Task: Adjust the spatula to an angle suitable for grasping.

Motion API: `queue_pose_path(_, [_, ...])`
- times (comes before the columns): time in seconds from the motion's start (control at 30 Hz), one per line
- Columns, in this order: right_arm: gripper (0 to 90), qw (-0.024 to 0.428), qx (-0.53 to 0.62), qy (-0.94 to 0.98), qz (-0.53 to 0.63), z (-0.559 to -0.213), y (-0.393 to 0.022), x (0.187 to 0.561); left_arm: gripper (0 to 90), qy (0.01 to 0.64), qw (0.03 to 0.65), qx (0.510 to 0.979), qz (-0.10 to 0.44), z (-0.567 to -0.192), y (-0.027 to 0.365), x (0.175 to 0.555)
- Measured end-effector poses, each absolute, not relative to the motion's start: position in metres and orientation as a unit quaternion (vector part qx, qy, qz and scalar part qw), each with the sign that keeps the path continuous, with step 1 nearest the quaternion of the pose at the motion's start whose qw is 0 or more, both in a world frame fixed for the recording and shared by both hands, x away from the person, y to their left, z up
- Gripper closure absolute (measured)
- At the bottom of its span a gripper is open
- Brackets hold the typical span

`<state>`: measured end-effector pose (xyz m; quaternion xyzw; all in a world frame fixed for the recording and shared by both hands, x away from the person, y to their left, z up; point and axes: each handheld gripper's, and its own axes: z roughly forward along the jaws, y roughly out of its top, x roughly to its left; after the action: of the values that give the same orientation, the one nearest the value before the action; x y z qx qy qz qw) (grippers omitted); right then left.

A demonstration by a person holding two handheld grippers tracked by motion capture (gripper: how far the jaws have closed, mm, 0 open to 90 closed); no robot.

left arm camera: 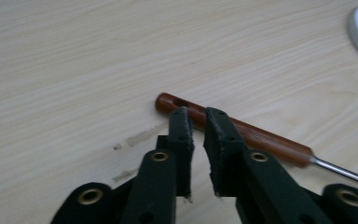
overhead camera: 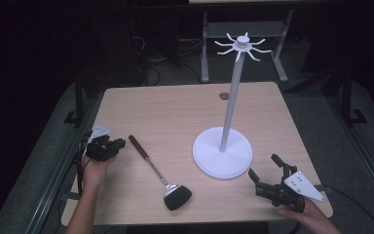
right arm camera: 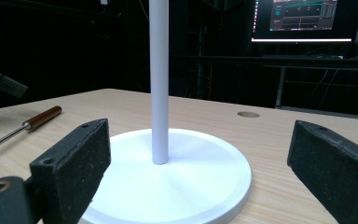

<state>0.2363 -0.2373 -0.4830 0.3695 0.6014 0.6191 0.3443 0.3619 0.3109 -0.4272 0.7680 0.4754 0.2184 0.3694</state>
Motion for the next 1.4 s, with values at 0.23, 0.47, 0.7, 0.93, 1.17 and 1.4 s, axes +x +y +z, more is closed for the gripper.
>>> queue_pose_path(0.23, [5.5, 0.345, 0.369, 0.602, 0.619, -0.483, -0.237, 0.236, 89.5, 0.474, 0.374, 0.770, 0.205, -0.437, 0.304, 0.383])
queue_pose_path(0.47, [5.5, 0.344, 0.370, 0.601, 0.619, -0.483, -0.237, 0.236, 89.6, 0.471, 0.356, 0.784, 0.191, -0.457, 0.293, 0.392])
queue_pose_path(0.7, [5.5, 0.345, 0.368, 0.602, 0.619, -0.483, -0.237, 0.236, 89.6, 0.464, 0.356, 0.789, 0.187, -0.460, 0.290, 0.393])
queue_pose_path(0.93, [5.5, 0.346, 0.367, 0.603, 0.618, -0.483, -0.237, 0.236, 89.7, 0.456, 0.362, 0.793, 0.180, -0.461, 0.282, 0.394])
queue_pose_path(1.17, [5.5, 0.346, 0.368, 0.603, 0.618, -0.483, -0.237, 0.236, 89.7, 0.452, 0.374, 0.792, 0.169, -0.462, 0.275, 0.395])
queue_pose_path(1.4, [5.5, 0.346, 0.368, 0.603, 0.618, -0.483, -0.237, 0.236, 89.7, 0.454, 0.380, 0.790, 0.159, -0.463, 0.269, 0.394])
